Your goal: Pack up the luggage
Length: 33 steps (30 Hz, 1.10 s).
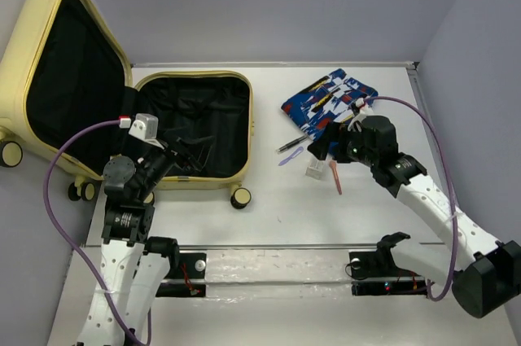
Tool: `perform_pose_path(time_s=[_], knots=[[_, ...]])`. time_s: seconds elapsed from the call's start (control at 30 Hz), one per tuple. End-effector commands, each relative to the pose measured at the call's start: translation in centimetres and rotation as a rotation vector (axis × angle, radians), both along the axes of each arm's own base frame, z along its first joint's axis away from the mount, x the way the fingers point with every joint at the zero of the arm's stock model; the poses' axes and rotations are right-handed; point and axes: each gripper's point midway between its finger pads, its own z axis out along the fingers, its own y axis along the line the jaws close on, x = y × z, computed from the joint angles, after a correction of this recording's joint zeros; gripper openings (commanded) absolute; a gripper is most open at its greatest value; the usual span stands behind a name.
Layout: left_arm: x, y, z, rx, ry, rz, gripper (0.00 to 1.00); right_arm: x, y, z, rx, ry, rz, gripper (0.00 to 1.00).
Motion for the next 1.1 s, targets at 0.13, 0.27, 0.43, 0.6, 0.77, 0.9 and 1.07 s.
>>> perform_pose_path(time_s=[0.13, 0.27, 0.43, 0.6, 0.77, 0.9, 1.07], knots=[[-0.1, -0.3, 0.6, 0.024, -0.024, -0.031, 0.99, 2.8, -5.6, -3.4, -0.360, 0.018, -0.246, 1.00], [-0.1, -0.4, 0.4, 0.022, -0.016, -0.041, 0.99, 2.3, -4.9, -5.0, -0.394, 0.048, -0.223, 1.00], [0.0, -0.5, 0.2, 0.018, -0.008, -0.046, 0.99, 1.6, -2.7, -6.8, -0.426, 0.090, -0.149, 1.00], [0.0, -0.6, 0.1, 0.016, -0.002, -0.054, 0.99, 2.5, -1.3, -8.0, -0.458, 0.109, -0.123, 1.00], [0.0, -0.6, 0.2, 0.014, -0.004, -0.055, 0.99, 4.9, -1.1, -9.8, -0.530, 0.125, -0.163, 1.00], [-0.1, -0.6, 0.2, 0.016, -0.007, -0.057, 0.99, 6.0, -0.2, -11.6, -0.537, 0.158, -0.160, 0.94], [-0.2, -0.7, 0.2, 0.015, -0.011, -0.062, 0.99, 6.4, -0.7, -12.4, -0.563, 0.162, -0.193, 0.55]])
